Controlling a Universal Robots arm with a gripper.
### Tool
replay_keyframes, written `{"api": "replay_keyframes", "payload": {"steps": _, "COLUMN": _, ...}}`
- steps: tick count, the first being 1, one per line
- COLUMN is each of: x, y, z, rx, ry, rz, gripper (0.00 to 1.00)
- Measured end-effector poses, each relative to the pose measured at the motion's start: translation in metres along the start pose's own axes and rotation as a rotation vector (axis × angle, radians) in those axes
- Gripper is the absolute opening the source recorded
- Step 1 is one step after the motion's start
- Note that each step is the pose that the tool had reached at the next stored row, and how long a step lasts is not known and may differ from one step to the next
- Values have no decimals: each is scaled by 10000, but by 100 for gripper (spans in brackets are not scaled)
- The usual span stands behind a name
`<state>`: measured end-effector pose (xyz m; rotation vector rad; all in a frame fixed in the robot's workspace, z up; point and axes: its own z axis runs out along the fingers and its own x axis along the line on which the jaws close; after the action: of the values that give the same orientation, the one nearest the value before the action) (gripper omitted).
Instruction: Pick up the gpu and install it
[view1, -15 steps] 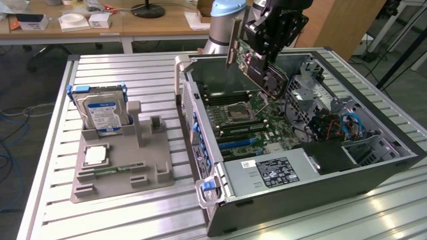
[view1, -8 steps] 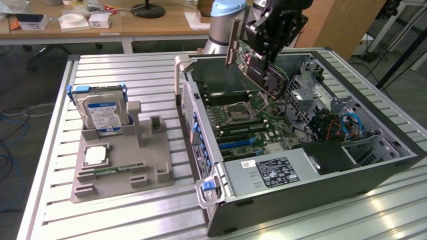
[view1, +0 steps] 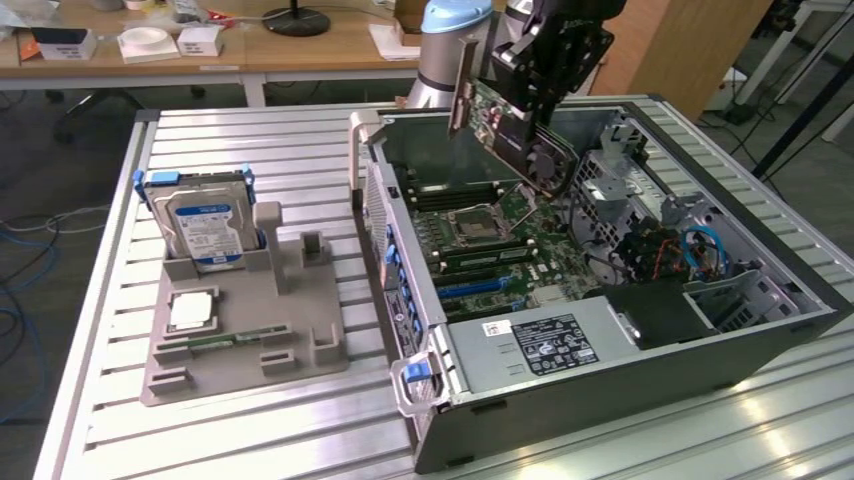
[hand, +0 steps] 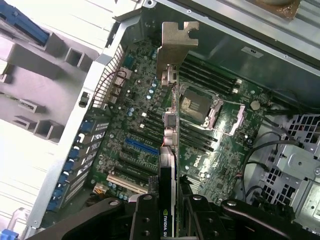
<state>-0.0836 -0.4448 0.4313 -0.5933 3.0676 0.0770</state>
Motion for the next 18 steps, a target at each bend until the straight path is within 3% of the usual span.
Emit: {"api": "replay_keyframes", "payload": {"steps": 18, "x": 0, "y": -1, "z": 13, "rx": -30, "ry": 53, "rz": -1174, "gripper": 26}}
